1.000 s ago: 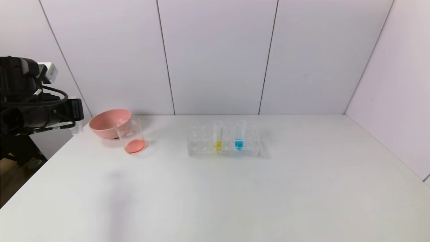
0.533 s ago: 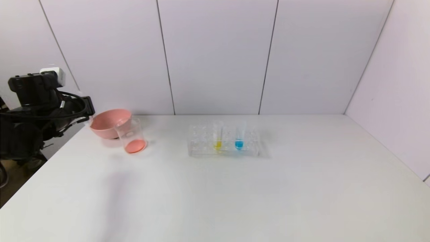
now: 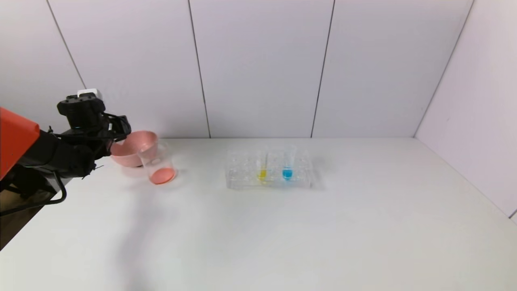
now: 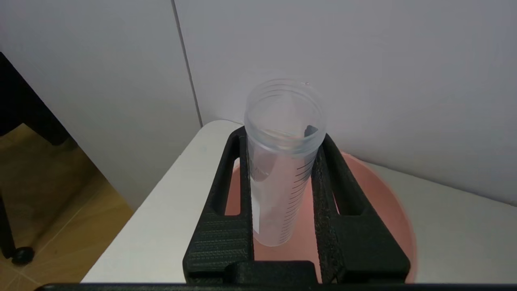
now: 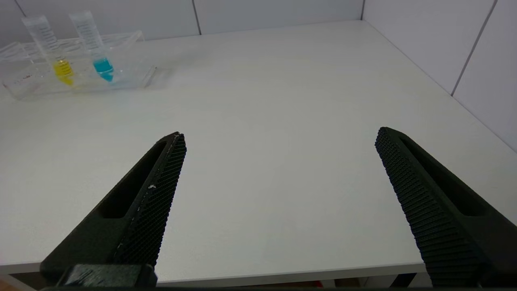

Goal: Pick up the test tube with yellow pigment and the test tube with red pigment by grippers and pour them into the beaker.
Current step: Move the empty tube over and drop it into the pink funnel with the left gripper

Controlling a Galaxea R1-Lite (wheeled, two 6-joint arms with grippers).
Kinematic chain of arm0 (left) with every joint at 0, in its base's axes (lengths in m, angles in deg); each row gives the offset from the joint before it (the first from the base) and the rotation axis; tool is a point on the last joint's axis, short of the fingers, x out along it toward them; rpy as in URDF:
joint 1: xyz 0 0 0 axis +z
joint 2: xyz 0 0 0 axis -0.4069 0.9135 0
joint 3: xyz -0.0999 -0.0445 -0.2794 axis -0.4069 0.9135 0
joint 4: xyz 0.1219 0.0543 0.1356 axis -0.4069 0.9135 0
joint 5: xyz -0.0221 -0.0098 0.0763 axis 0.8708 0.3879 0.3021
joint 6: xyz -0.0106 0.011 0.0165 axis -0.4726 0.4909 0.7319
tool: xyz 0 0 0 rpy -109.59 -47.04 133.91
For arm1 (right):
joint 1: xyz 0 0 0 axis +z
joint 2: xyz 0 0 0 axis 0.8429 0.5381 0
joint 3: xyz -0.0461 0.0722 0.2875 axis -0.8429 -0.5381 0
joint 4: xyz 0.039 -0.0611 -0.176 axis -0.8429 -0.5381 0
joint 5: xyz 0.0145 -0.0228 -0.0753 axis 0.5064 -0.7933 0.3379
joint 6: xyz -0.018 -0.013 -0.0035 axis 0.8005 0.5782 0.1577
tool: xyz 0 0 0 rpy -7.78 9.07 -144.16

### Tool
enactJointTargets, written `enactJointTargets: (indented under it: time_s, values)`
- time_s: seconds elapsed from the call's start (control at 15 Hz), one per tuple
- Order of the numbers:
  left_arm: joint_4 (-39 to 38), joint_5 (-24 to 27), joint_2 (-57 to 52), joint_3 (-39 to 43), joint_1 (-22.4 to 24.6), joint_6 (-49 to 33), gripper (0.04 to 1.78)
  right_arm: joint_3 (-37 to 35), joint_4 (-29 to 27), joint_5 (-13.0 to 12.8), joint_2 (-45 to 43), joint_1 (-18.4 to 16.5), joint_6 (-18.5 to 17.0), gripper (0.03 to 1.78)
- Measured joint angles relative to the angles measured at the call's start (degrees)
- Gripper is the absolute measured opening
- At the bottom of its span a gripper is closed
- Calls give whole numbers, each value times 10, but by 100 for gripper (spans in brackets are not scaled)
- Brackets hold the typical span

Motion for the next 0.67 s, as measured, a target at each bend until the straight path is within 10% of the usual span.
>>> enactJointTargets:
  time_s: [0.67]
  values:
    - [8, -32, 66, -65, -20, 6, 44, 0, 0, 0, 0, 0, 0, 171]
